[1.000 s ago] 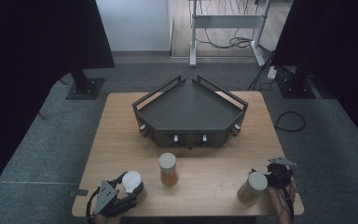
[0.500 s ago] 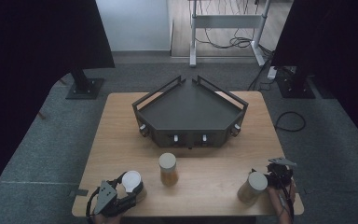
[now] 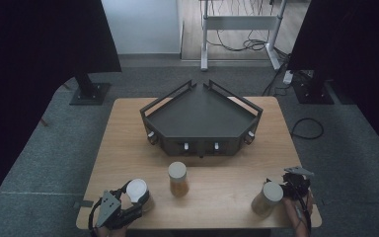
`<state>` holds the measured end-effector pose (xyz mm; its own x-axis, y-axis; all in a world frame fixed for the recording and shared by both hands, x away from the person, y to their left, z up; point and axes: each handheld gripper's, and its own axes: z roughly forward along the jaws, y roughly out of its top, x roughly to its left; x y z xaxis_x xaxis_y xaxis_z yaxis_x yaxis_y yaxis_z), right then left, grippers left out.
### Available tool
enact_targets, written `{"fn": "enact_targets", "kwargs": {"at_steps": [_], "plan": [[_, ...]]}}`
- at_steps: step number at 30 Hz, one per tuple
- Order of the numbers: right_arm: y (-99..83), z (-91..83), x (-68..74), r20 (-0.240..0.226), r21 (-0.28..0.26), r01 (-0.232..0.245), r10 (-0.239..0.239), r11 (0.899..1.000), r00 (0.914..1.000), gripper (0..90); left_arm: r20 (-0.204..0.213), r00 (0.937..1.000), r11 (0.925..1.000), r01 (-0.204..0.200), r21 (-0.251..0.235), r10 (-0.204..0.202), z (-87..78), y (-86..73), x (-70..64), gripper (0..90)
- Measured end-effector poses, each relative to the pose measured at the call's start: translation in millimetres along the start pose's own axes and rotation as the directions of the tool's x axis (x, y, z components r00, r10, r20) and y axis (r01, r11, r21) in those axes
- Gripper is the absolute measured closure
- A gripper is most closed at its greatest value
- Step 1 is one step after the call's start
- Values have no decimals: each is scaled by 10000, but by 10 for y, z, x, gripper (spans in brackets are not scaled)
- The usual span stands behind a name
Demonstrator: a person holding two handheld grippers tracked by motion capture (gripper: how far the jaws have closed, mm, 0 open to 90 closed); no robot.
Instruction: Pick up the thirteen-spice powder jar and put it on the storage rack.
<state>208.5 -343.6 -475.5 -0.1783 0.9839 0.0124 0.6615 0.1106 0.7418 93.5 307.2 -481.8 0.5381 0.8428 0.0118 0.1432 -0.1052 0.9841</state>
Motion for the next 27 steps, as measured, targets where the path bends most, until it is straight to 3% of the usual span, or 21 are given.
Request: {"fn": "enact_targets", "kwargs": {"at_steps": [13,27], "plan": [[-2,-1,-2,-19,-8,18,-18,10000,10000,3,152,9997,9998,-207,-79,208,-24,127,-32,308],[-5,-4,-5,-47,-21,46,-46,10000,10000,6,206,9997,9999,-122,-109,125,-17,314,-39,308]]}}
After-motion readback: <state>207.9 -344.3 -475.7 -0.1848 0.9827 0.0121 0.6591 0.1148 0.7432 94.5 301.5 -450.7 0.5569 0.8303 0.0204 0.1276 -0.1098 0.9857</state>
